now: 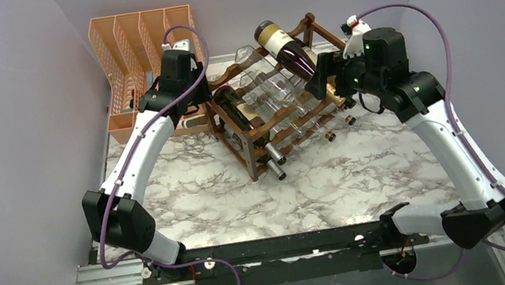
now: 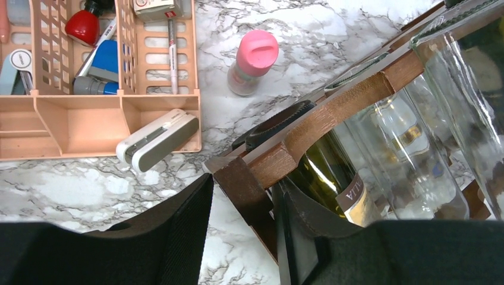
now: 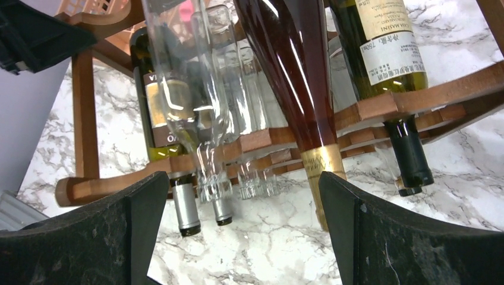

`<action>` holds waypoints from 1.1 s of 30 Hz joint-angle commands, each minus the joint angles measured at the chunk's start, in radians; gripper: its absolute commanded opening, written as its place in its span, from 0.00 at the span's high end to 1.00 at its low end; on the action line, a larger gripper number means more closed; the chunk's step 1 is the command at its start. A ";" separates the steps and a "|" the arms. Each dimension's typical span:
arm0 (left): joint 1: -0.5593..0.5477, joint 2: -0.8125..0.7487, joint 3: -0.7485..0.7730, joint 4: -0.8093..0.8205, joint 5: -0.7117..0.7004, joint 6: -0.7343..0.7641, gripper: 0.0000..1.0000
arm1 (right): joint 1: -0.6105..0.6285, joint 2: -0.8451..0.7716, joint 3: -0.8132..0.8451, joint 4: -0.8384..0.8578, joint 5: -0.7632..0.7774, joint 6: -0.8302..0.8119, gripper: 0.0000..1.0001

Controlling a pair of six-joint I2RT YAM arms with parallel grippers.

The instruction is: Take the wine bottle off the wine rack

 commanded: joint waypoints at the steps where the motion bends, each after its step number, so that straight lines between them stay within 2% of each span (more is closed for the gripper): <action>1: 0.025 -0.007 0.059 0.063 -0.015 0.060 0.51 | -0.005 0.055 0.056 0.020 0.035 -0.024 0.00; 4: 0.025 -0.057 0.037 0.050 0.036 0.059 0.28 | -0.004 0.066 0.057 0.000 0.037 -0.034 0.00; 6: 0.025 -0.107 0.012 0.045 0.076 0.054 0.19 | -0.004 0.051 0.039 0.000 0.053 -0.044 0.00; 9: 0.025 -0.181 -0.021 0.033 0.133 0.050 0.12 | -0.005 0.033 0.015 -0.011 0.093 -0.059 0.00; 11: 0.025 -0.227 -0.041 0.026 0.166 0.044 0.02 | -0.004 0.025 0.002 -0.020 0.126 -0.073 0.00; 15: 0.026 -0.288 -0.065 0.024 0.281 0.024 0.01 | -0.004 0.032 -0.003 -0.037 0.175 -0.089 0.00; 20: 0.022 -0.316 -0.072 0.026 0.393 0.005 0.01 | -0.015 0.042 -0.044 -0.003 0.135 -0.088 0.04; 27: 0.010 -0.341 -0.071 0.027 0.424 -0.003 0.01 | -0.020 0.068 -0.030 0.074 0.050 -0.151 0.08; 33: -0.017 -0.338 -0.086 0.027 0.437 0.009 0.01 | -0.019 0.204 0.093 0.071 -0.048 -0.200 0.08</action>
